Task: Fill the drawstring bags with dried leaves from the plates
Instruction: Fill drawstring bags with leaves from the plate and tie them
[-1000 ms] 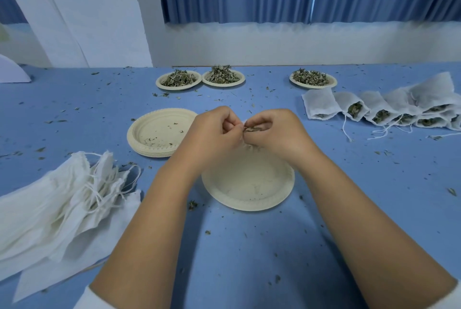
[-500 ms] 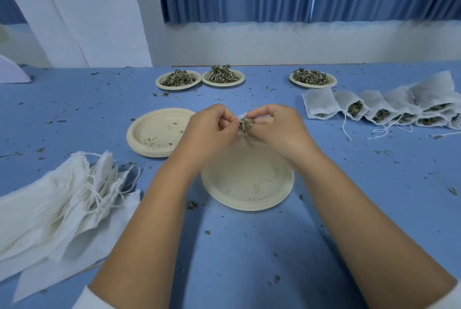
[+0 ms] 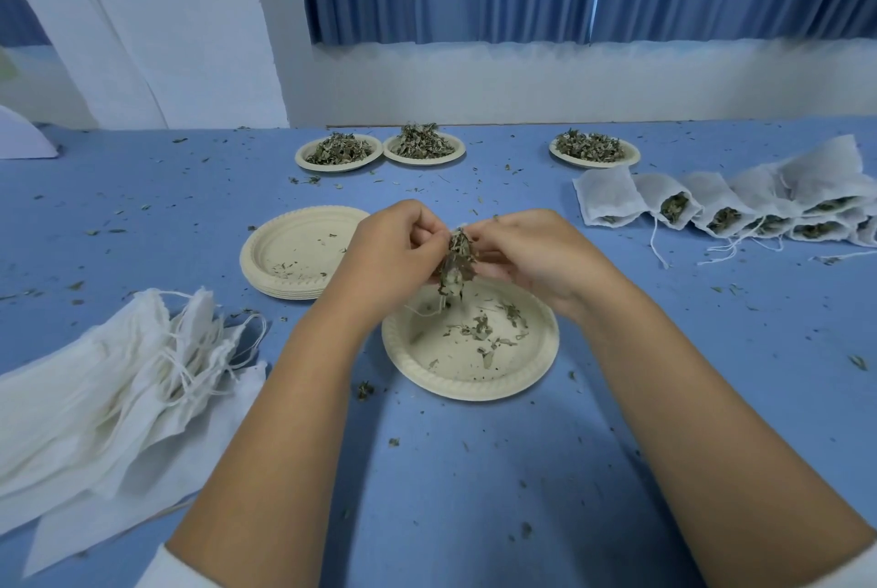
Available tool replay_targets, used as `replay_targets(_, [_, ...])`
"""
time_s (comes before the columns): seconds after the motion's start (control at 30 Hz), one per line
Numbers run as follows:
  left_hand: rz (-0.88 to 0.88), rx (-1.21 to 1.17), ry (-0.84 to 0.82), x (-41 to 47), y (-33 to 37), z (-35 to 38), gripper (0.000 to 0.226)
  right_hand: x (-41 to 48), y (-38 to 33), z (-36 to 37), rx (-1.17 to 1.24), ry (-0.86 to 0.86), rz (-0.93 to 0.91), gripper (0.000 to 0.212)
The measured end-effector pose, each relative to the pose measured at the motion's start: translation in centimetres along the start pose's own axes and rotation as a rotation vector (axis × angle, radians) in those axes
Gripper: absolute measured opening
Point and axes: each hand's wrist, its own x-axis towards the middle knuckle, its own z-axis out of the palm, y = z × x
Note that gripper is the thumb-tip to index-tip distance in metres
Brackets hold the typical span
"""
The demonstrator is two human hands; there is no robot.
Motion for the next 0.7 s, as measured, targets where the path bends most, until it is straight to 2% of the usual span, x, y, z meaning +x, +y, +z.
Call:
replay_targets(0.07, [0.001,0.012,0.014,0.0,0.0,0.0,0.008,0.3,-0.1,0.0,0.128,0.016,0.040,0.020])
replay_targets(0.17, [0.001,0.011,0.023,0.1,-0.1,0.0,0.009,0.4,0.1,0.2,0.131,0.052,0.004,0.021])
replay_targets(0.27, [-0.005,-0.008,0.017,0.0,-0.1,0.0,0.009,0.1,0.6,0.5,-0.066,0.068,-0.119,0.004])
replay_targets(0.37, [-0.014,-0.082,-0.011,-0.1,0.2,0.0,0.008,-0.1,1.0,0.7,-0.284,0.162,-0.245,0.016])
replay_targets(0.43, [-0.023,-0.167,-0.042,-0.2,0.4,-0.1,0.008,-0.2,1.1,0.9,-0.326,0.207,-0.299,0.019])
replay_targets(0.57, [-0.010,-0.232,-0.128,-0.4,0.7,-0.2,0.011,-0.2,1.2,0.9,-0.337,0.212,-0.266,0.024])
replay_targets(0.7, [-0.002,-0.161,-0.129,-0.3,0.3,-0.3,0.013,-0.1,1.1,0.8,-0.285,0.134,-0.206,0.018])
